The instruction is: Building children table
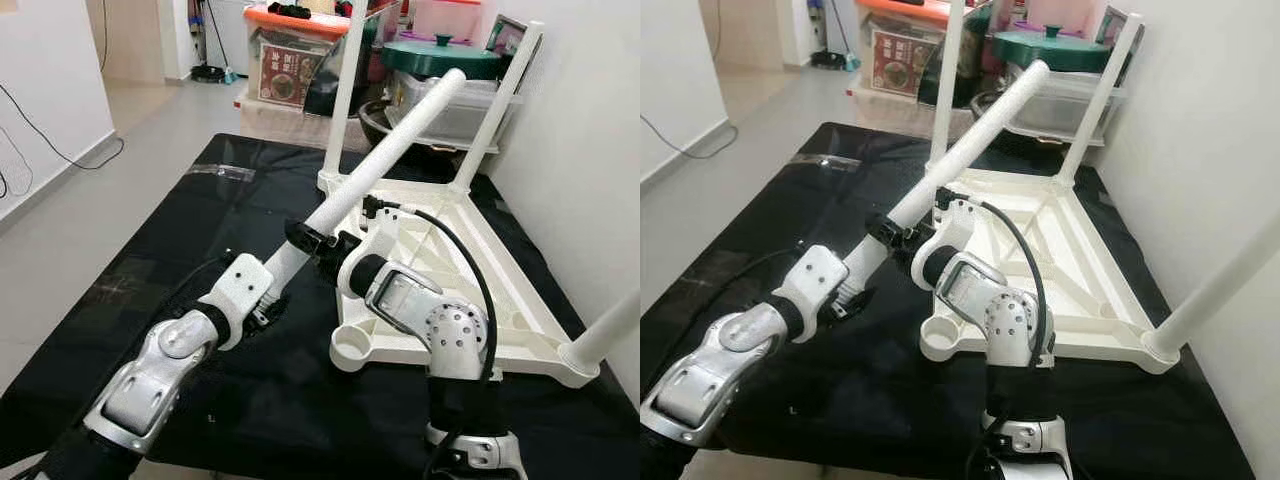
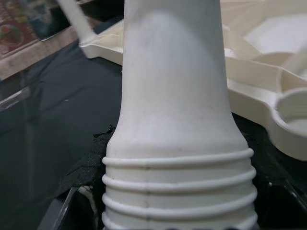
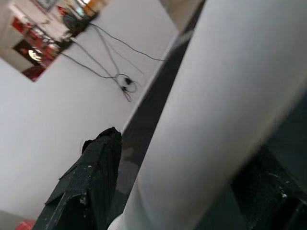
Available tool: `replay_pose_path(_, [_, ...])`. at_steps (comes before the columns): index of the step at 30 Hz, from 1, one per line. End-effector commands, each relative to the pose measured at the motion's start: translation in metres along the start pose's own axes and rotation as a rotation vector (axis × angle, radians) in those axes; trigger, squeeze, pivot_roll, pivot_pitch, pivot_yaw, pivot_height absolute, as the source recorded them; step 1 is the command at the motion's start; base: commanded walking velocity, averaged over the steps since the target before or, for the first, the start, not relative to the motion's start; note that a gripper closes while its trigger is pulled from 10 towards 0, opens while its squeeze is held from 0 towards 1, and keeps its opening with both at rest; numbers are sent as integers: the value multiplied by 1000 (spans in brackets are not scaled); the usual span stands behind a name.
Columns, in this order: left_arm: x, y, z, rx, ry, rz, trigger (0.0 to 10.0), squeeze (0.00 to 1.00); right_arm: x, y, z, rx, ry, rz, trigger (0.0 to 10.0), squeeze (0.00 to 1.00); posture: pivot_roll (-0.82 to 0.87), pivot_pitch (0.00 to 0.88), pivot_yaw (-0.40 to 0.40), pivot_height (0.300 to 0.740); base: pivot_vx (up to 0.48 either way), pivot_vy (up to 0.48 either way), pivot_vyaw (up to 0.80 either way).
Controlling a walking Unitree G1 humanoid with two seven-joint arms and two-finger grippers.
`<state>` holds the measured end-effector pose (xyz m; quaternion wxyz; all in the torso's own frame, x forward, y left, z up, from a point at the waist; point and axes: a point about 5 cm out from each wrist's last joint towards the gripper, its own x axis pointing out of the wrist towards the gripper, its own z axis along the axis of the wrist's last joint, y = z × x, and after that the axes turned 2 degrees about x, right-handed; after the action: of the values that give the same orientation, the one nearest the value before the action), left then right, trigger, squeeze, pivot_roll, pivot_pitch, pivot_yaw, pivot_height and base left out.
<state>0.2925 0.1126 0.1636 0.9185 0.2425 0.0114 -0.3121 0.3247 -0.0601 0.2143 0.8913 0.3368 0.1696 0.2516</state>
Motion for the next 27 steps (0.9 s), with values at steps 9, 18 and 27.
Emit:
replay_pose_path(9, [10,-24,0,67,-30,-67,10000,0,18,24,-14,221,1,33,10000,0,94,0,-116,740,0,0,0])
replay_pose_path(18, [5,-27,-9,106,-20,-90,10000,0,23,6,12,201,-23,7,10000,0,91,0,-114,740,0,0,0])
replay_pose_path(27, [1,-31,-13,122,-24,-105,10000,0,21,-7,37,156,-50,-12,10000,0,96,0,-114,740,0,0,0])
